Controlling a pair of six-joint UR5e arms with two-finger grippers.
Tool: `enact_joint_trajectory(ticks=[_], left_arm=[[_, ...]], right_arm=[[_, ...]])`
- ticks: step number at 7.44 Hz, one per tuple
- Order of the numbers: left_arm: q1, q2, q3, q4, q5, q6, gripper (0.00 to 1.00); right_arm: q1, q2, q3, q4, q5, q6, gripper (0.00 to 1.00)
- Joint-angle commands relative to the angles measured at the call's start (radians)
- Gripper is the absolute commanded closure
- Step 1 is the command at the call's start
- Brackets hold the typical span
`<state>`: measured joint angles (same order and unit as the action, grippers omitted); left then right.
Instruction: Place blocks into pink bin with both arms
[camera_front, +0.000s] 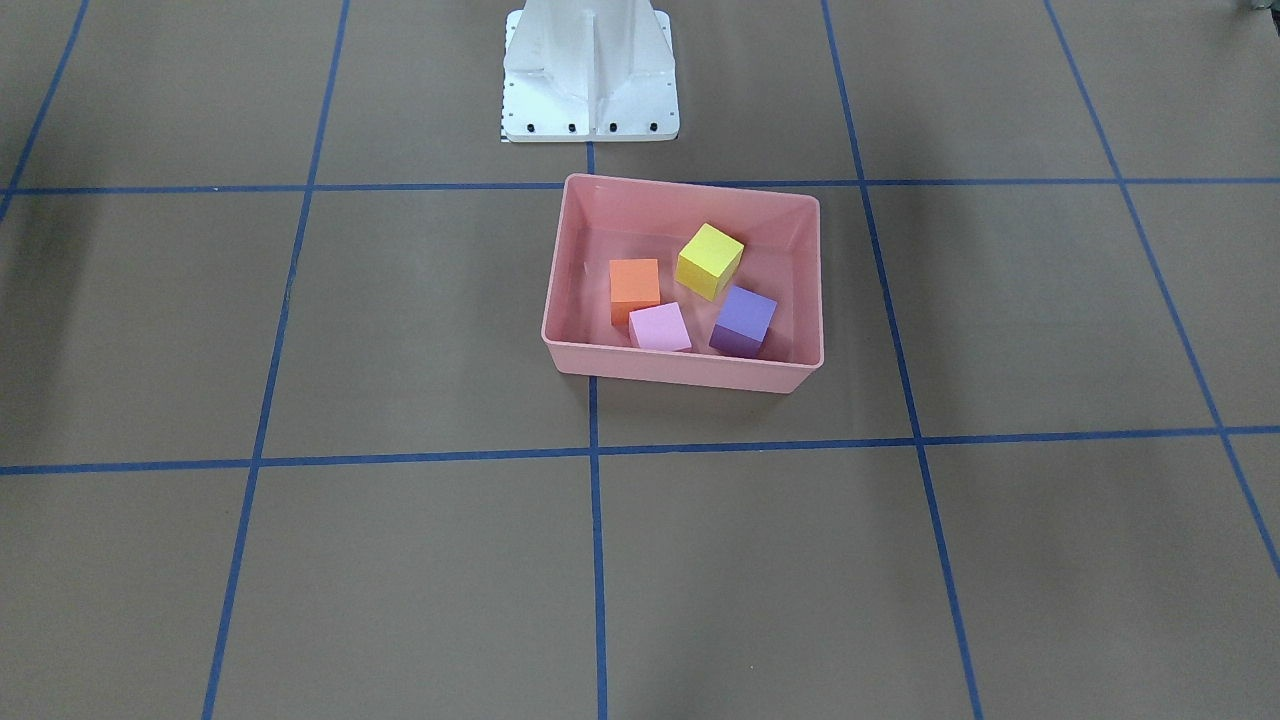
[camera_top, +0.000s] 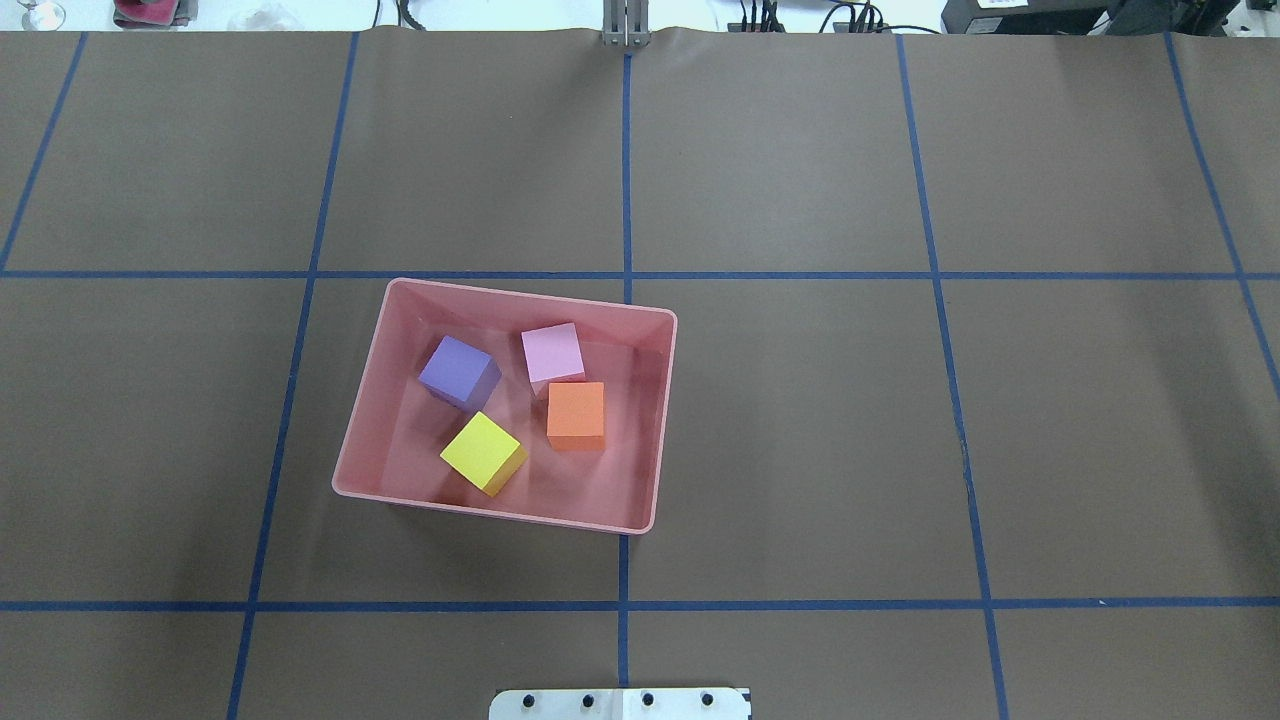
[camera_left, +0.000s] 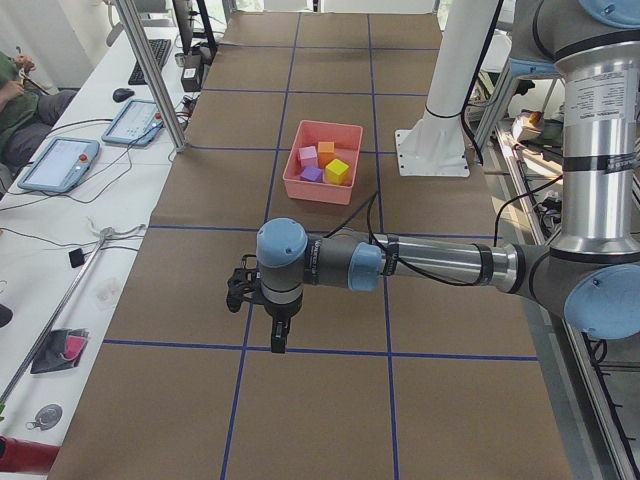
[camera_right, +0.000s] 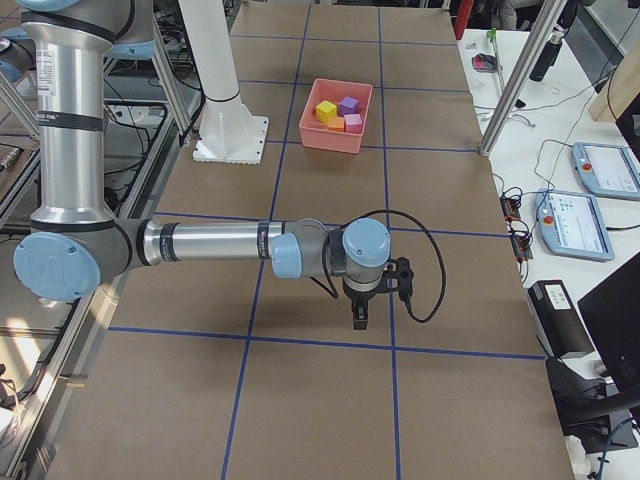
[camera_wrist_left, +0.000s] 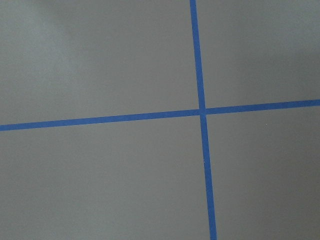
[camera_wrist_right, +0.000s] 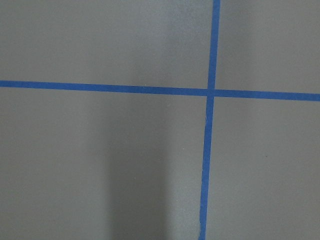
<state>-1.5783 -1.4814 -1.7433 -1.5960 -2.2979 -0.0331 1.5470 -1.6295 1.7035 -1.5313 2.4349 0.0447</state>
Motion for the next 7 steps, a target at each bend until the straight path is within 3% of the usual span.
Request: enact_joint_trajectory(ticks=[1,7], left_arm=[[0.000,0.001,0.004,0.002,0.000,-0.001,0.00],[0.001,-0.008,0.010,0.002,0.002,-0.001,0.00]], right_arm=[[0.010,-0.001,0.025,-0.001,-0.017,-0.003,0.00],[0.008,-0.004,0.024,0.000,-0.023,-0.006,0.00]])
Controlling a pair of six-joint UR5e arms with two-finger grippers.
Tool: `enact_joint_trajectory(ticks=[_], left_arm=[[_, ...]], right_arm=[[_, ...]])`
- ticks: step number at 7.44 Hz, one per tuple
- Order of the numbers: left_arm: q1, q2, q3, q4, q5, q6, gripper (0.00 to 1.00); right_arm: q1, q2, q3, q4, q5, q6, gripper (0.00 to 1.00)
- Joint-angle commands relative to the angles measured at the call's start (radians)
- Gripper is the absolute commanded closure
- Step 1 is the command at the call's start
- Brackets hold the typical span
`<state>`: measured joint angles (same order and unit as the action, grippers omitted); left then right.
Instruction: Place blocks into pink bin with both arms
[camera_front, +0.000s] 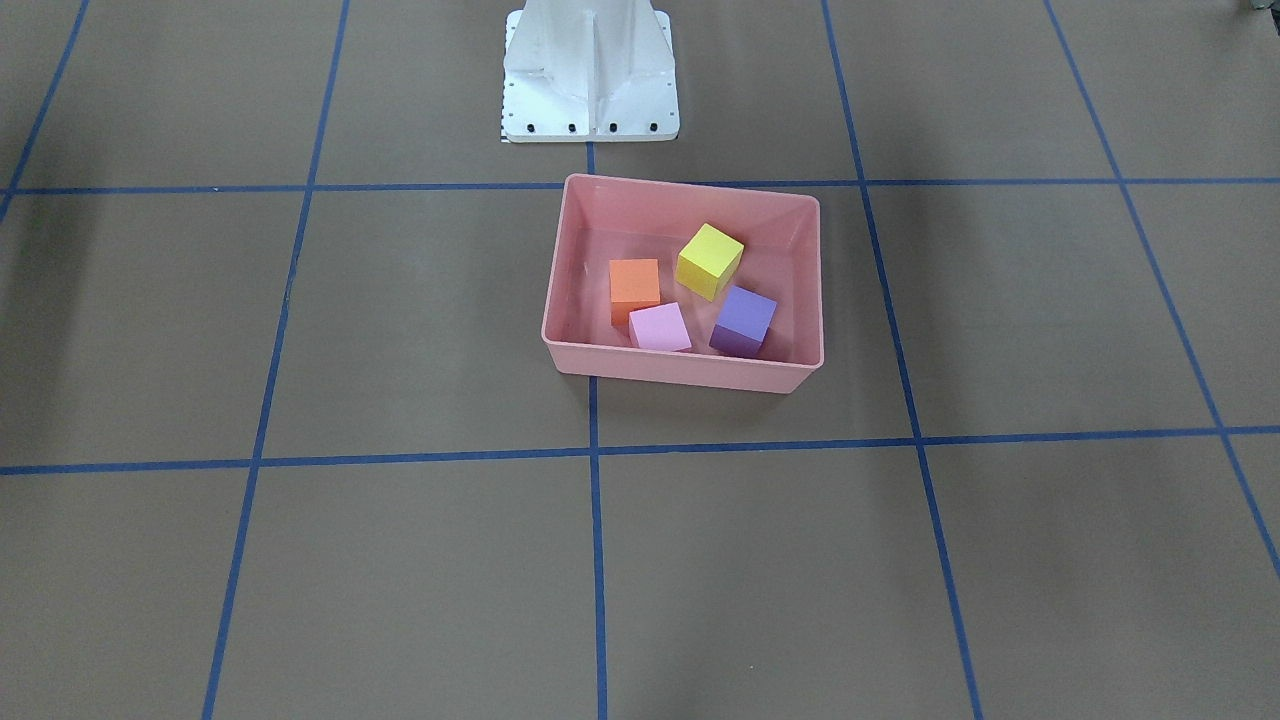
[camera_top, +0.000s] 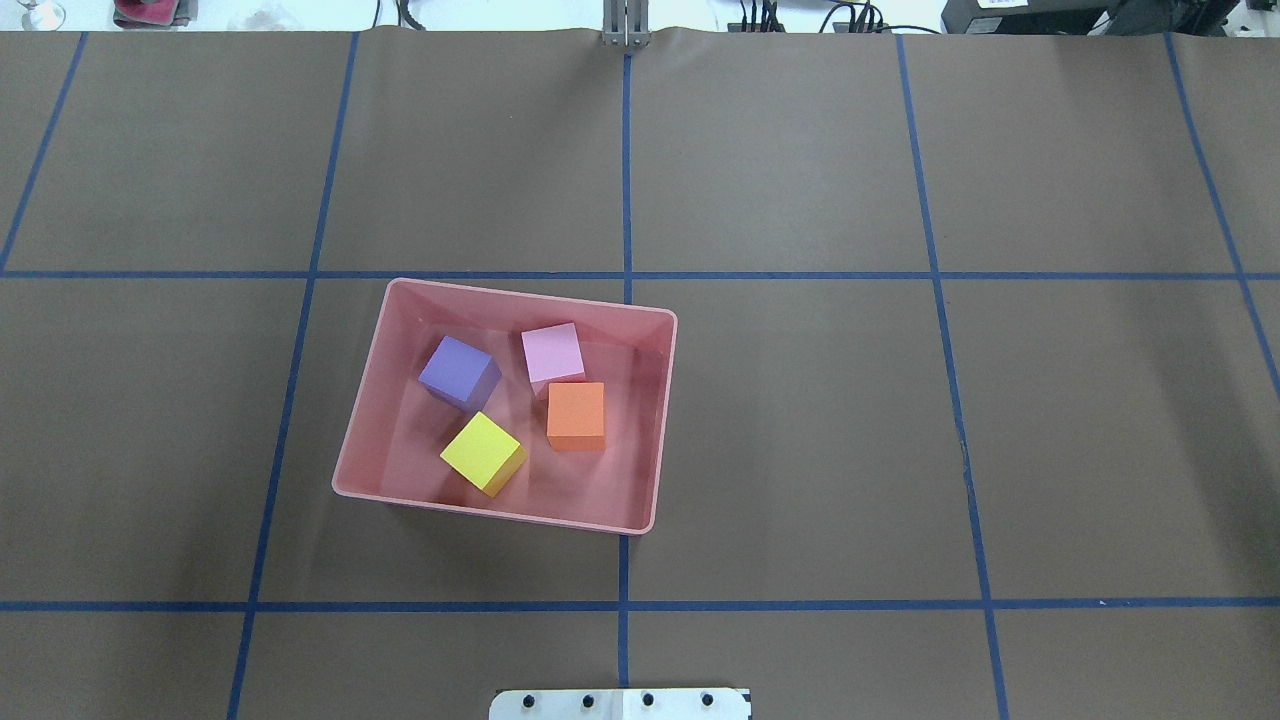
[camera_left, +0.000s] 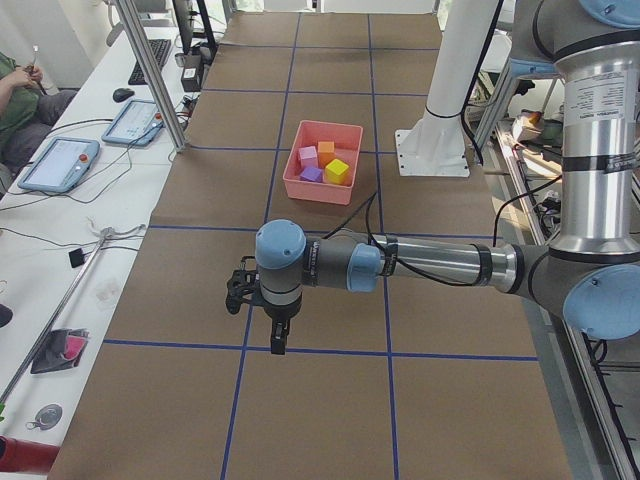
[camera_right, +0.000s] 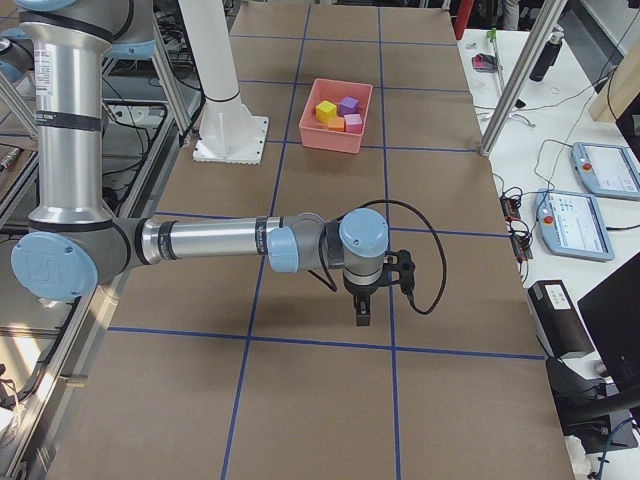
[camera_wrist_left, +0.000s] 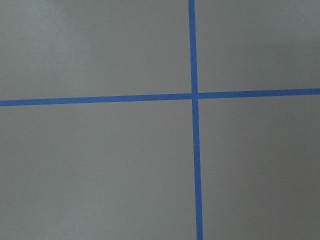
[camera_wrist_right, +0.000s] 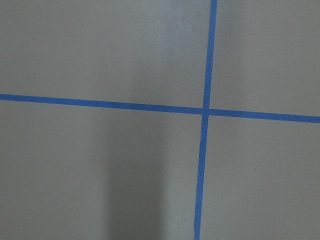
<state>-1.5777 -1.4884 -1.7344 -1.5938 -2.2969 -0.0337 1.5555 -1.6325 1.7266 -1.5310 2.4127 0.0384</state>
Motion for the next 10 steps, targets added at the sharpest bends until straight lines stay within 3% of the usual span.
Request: enact_joint_trajectory(ticks=[1,10], left_arm=[[-0.001,-0.001,0.001,0.000,0.001,0.000,0.00],[-0.001,0.007,0.001,-0.002,-0.001,0.000,0.00]], right_arm=[[0.000,0.000,0.001,0.000,-0.001,0.000,0.00],[0.001,-0.001,0.004,0.000,-0.032,0.001,0.00]])
